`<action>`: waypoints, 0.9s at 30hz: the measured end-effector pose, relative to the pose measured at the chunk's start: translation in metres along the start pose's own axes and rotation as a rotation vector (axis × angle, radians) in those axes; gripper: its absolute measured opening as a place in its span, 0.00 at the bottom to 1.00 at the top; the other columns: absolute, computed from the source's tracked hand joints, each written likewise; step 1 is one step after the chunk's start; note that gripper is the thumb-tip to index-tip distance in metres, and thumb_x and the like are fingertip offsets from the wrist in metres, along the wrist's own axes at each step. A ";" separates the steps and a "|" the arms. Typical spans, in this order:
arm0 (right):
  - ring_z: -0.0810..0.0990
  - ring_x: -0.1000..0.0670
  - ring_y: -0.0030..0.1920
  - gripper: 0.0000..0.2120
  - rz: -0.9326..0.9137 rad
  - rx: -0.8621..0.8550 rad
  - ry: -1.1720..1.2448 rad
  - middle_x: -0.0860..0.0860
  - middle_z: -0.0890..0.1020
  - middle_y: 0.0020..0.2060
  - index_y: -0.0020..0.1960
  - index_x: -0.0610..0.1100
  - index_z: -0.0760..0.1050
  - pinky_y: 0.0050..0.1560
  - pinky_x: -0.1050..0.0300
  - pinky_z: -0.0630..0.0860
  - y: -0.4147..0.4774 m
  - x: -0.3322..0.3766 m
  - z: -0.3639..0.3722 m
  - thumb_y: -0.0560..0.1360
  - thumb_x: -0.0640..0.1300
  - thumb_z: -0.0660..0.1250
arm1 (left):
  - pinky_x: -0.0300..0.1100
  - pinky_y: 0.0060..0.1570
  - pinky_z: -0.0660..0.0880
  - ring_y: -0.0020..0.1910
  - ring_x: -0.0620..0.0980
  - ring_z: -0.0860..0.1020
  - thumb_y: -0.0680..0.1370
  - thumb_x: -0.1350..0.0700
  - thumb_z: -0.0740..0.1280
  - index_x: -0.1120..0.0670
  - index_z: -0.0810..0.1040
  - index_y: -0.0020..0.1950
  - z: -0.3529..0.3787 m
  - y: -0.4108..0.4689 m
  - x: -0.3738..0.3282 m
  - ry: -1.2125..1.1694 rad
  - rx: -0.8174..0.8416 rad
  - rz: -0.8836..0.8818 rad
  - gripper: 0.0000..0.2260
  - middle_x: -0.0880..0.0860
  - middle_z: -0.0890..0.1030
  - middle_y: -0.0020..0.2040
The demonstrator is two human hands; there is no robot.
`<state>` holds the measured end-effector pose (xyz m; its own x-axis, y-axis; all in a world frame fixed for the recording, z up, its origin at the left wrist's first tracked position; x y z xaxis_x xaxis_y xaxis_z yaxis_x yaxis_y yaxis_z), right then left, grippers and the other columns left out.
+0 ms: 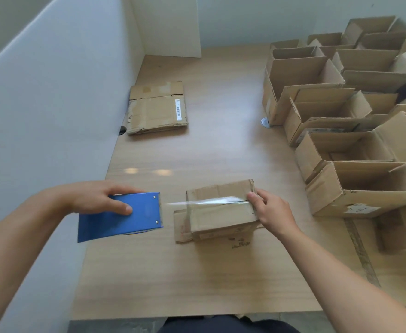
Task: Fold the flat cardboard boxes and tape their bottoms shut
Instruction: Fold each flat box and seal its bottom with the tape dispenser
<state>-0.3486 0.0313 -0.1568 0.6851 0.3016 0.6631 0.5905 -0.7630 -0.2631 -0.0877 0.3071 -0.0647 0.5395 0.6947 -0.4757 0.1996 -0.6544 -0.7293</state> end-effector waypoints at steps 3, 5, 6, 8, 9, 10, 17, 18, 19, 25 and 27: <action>0.77 0.44 0.46 0.16 0.012 0.012 0.013 0.50 0.83 0.38 0.44 0.48 0.78 0.48 0.49 0.74 -0.003 0.004 0.000 0.81 0.57 0.59 | 0.34 0.55 0.71 0.55 0.36 0.79 0.80 0.53 0.67 0.28 0.76 0.60 0.008 0.005 0.014 -0.037 0.026 -0.060 0.18 0.34 0.81 0.56; 0.78 0.44 0.46 0.15 0.024 0.015 0.054 0.51 0.84 0.38 0.47 0.50 0.81 0.50 0.48 0.77 -0.003 0.004 0.000 0.81 0.56 0.60 | 0.34 0.55 0.71 0.55 0.37 0.79 0.80 0.51 0.67 0.26 0.75 0.58 0.018 0.018 0.017 0.010 0.028 -0.082 0.17 0.35 0.81 0.57; 0.79 0.45 0.46 0.14 0.031 0.019 0.089 0.53 0.83 0.37 0.47 0.51 0.81 0.49 0.46 0.79 -0.003 0.003 0.001 0.81 0.56 0.60 | 0.33 0.54 0.70 0.55 0.36 0.78 0.80 0.50 0.66 0.26 0.74 0.57 0.024 0.026 0.017 0.028 0.025 -0.095 0.17 0.35 0.80 0.57; 0.80 0.47 0.45 0.11 0.052 0.026 0.144 0.59 0.82 0.34 0.47 0.55 0.81 0.49 0.43 0.81 -0.003 -0.001 0.003 0.80 0.57 0.62 | 0.34 0.53 0.69 0.56 0.37 0.77 0.80 0.49 0.66 0.26 0.72 0.55 0.034 0.042 0.015 0.036 0.009 -0.105 0.15 0.35 0.79 0.58; 0.80 0.48 0.45 0.09 0.058 0.030 0.159 0.62 0.81 0.33 0.47 0.59 0.81 0.49 0.42 0.81 -0.004 -0.001 0.004 0.80 0.58 0.62 | 0.37 0.55 0.69 0.56 0.38 0.77 0.80 0.48 0.66 0.26 0.72 0.54 0.038 0.049 0.013 0.037 -0.002 -0.102 0.14 0.35 0.78 0.59; 0.81 0.48 0.46 0.09 0.063 0.036 0.173 0.64 0.81 0.34 0.47 0.63 0.81 0.48 0.42 0.82 -0.004 -0.001 0.004 0.80 0.58 0.62 | 0.40 0.59 0.69 0.58 0.40 0.76 0.79 0.46 0.66 0.26 0.72 0.54 0.041 0.056 0.011 0.049 -0.009 -0.094 0.13 0.36 0.78 0.60; 0.80 0.48 0.44 0.10 0.088 0.042 0.177 0.60 0.81 0.33 0.46 0.61 0.81 0.49 0.43 0.81 -0.006 0.002 0.005 0.81 0.56 0.61 | 0.46 0.61 0.71 0.62 0.49 0.74 0.79 0.44 0.64 0.35 0.70 0.71 0.041 0.077 -0.022 0.222 -0.113 -0.084 0.20 0.44 0.76 0.65; 0.79 0.48 0.43 0.12 0.084 0.032 0.160 0.58 0.81 0.33 0.45 0.56 0.81 0.48 0.45 0.80 -0.006 0.004 0.004 0.81 0.55 0.60 | 0.47 0.61 0.72 0.61 0.50 0.74 0.78 0.44 0.64 0.35 0.70 0.70 0.039 0.078 -0.025 0.253 -0.129 -0.094 0.20 0.45 0.77 0.65; 0.78 0.48 0.43 0.14 0.082 0.026 0.136 0.56 0.81 0.34 0.45 0.52 0.80 0.47 0.48 0.79 -0.008 0.008 0.004 0.82 0.54 0.59 | 0.47 0.60 0.73 0.60 0.50 0.75 0.78 0.43 0.63 0.35 0.71 0.70 0.040 0.080 -0.026 0.295 -0.150 -0.109 0.19 0.45 0.78 0.64; 0.75 0.44 0.50 0.19 0.100 0.023 0.035 0.52 0.80 0.40 0.48 0.46 0.78 0.45 0.53 0.66 -0.014 0.017 0.008 0.84 0.55 0.53 | 0.45 0.45 0.71 0.55 0.55 0.78 0.77 0.45 0.59 0.40 0.73 0.62 0.061 0.089 -0.023 0.427 -0.387 -0.217 0.14 0.49 0.81 0.57; 0.76 0.43 0.53 0.18 0.110 0.047 0.034 0.51 0.79 0.44 0.50 0.49 0.77 0.48 0.53 0.65 -0.015 0.016 0.012 0.84 0.56 0.51 | 0.46 0.45 0.71 0.58 0.56 0.78 0.80 0.44 0.57 0.37 0.64 0.71 0.059 0.076 -0.009 0.381 -0.470 -0.252 0.19 0.50 0.80 0.59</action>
<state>-0.3413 0.0545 -0.1500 0.7323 0.1971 0.6519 0.5325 -0.7623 -0.3678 -0.1254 0.2688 -0.1453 0.6642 0.7460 -0.0477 0.6476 -0.6062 -0.4616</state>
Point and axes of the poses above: each hand's wrist, its own y-axis towards the middle knuckle, its own z-axis out of the palm, x = y × z, the point moved 10 cm from there along y, towards the middle knuckle
